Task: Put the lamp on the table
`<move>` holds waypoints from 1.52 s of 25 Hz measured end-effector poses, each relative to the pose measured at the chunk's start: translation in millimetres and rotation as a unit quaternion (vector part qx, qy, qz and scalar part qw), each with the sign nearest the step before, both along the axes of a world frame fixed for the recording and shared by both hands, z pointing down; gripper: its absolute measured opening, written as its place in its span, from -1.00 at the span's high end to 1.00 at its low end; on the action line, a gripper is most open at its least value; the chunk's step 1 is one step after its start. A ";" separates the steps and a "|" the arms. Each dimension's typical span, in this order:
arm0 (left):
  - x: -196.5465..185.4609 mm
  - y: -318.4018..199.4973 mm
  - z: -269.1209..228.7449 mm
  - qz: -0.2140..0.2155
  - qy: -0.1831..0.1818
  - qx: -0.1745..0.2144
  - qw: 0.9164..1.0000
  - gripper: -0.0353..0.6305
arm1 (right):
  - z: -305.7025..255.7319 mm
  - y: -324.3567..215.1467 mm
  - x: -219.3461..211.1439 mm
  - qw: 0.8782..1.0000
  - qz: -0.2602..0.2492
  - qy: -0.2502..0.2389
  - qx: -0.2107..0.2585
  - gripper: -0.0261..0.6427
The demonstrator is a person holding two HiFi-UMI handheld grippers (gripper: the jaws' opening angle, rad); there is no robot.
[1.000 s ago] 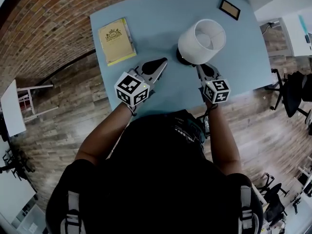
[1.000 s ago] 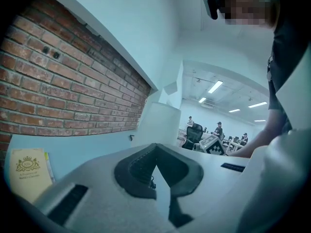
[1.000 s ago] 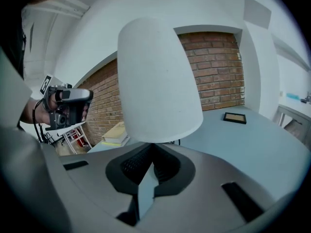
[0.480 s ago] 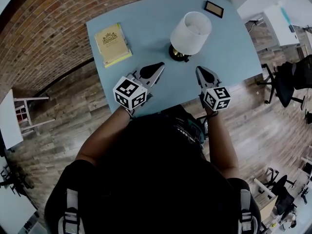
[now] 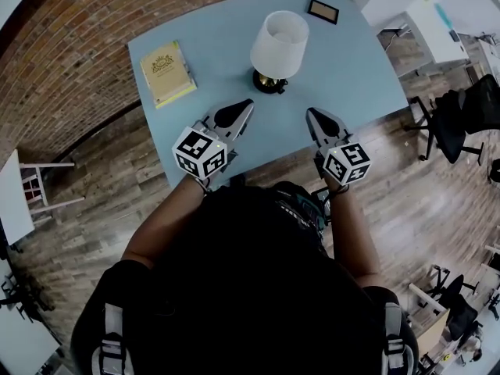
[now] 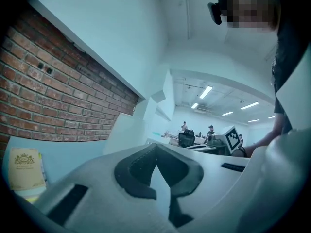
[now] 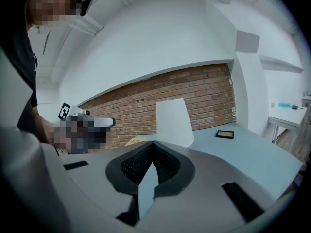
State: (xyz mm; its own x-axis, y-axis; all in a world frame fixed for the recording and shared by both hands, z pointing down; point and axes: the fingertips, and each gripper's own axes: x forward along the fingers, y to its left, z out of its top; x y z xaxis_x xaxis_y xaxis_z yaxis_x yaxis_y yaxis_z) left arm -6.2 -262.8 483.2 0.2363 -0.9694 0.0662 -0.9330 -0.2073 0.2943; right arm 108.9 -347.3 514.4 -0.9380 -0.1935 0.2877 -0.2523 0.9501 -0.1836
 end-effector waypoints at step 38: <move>168.9 151.3 -24.4 -0.138 -0.030 0.006 0.990 0.87 | -40.1 165.4 109.0 0.982 -0.182 -0.046 -0.009 0.88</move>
